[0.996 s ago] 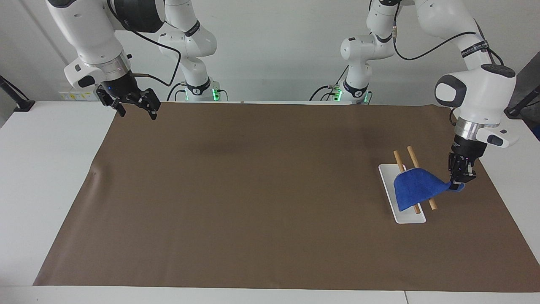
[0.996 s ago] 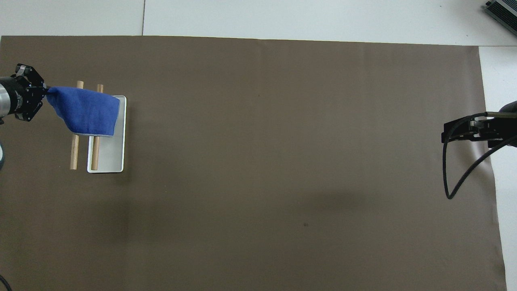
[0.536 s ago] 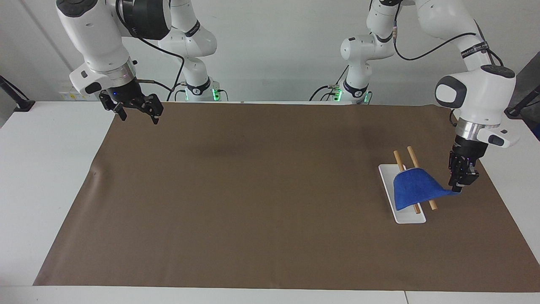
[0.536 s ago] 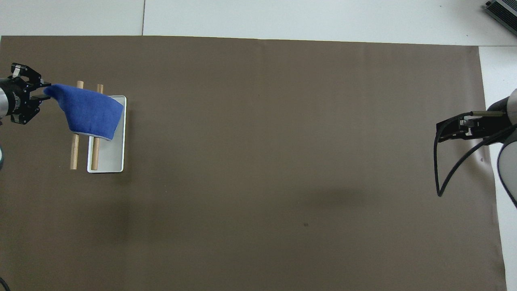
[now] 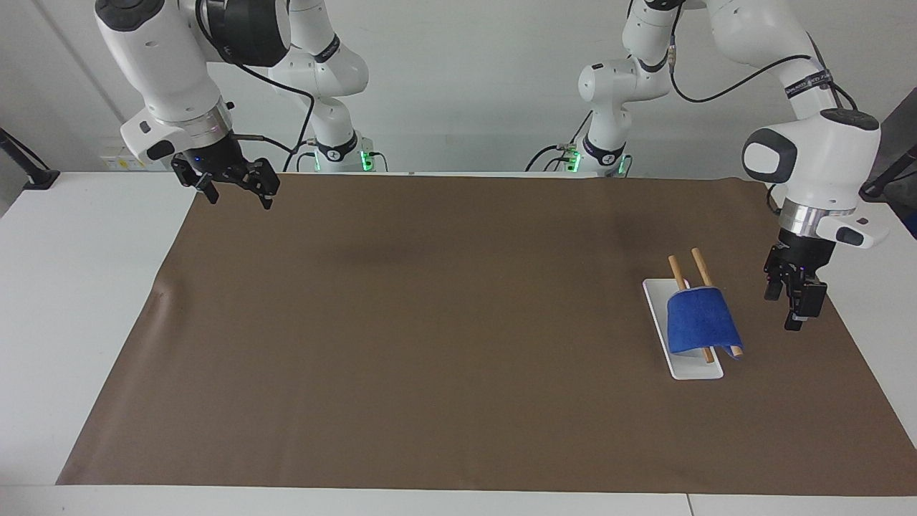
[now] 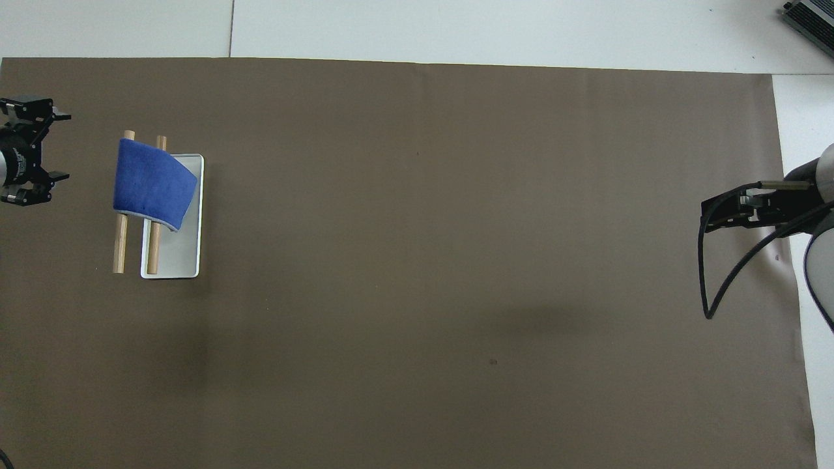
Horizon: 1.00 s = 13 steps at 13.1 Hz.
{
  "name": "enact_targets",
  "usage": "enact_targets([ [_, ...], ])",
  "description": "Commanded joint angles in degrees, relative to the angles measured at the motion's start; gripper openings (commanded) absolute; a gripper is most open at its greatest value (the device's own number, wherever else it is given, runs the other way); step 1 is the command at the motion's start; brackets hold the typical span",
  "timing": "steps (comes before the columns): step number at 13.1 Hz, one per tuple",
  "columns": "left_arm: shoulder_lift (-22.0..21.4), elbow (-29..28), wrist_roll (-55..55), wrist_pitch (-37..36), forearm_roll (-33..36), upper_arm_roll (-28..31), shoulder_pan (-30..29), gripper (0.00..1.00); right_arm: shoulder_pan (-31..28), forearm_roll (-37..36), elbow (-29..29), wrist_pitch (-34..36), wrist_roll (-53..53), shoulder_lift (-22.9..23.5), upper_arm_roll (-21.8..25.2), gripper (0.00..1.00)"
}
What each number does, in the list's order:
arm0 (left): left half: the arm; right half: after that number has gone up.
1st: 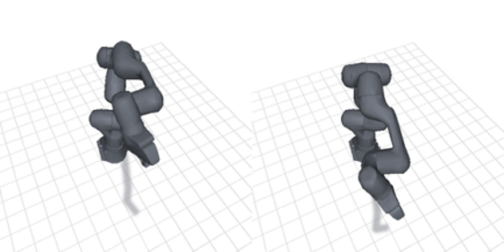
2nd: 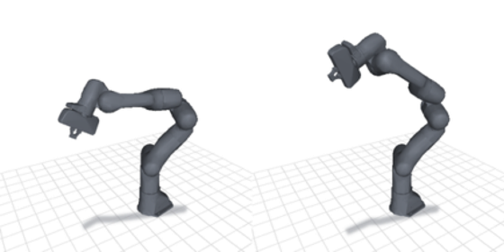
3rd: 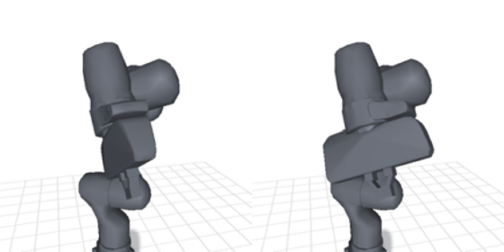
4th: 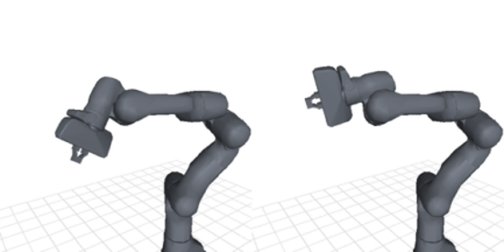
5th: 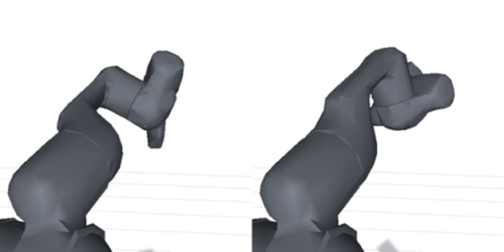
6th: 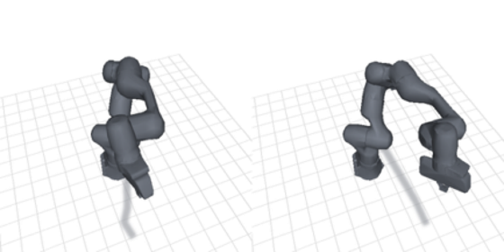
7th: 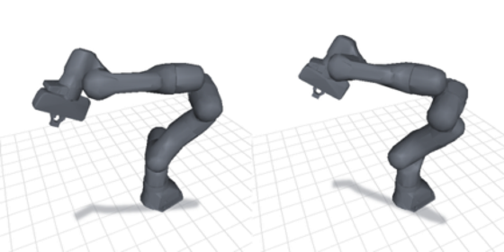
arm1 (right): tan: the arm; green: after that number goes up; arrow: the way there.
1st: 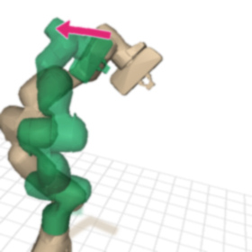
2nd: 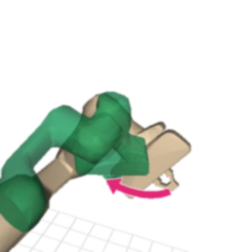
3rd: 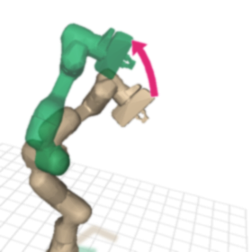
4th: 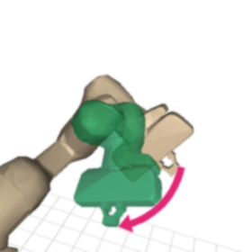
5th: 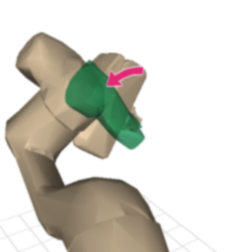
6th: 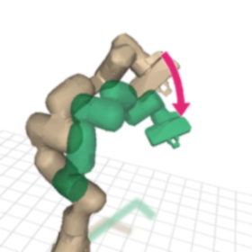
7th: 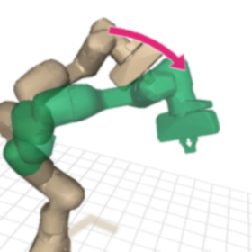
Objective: Right arm passes towel to left arm to hang
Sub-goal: 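Open the left gripper and pull it back from the towel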
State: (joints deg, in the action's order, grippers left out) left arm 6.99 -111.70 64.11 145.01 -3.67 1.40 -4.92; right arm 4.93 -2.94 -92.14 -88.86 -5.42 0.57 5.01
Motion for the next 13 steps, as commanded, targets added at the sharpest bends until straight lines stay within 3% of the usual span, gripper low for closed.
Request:
enact_targets([
  [1, 0.3, 5.1, -4.2, -10.0, 1.3, -0.3, 0.3, 0.99, -0.7, 1.3, 1.0, 0.8, -0.2, 0.4, -0.1, 1.0],
  [6, -0.8, 11.8, -19.5, -27.0, 1.4, -1.7, 0.3, 0.99, -0.4, 1.3, 0.0, 0.6, -1.0, 0.0, -0.1, 1.0],
  [13, -9.4, 18.5, -44.0, -50.3, 6.2, -2.7, 0.3, 0.95, -0.4, 1.3, -0.9, 0.8, -1.1, -0.5, -0.1, 1.0],
])
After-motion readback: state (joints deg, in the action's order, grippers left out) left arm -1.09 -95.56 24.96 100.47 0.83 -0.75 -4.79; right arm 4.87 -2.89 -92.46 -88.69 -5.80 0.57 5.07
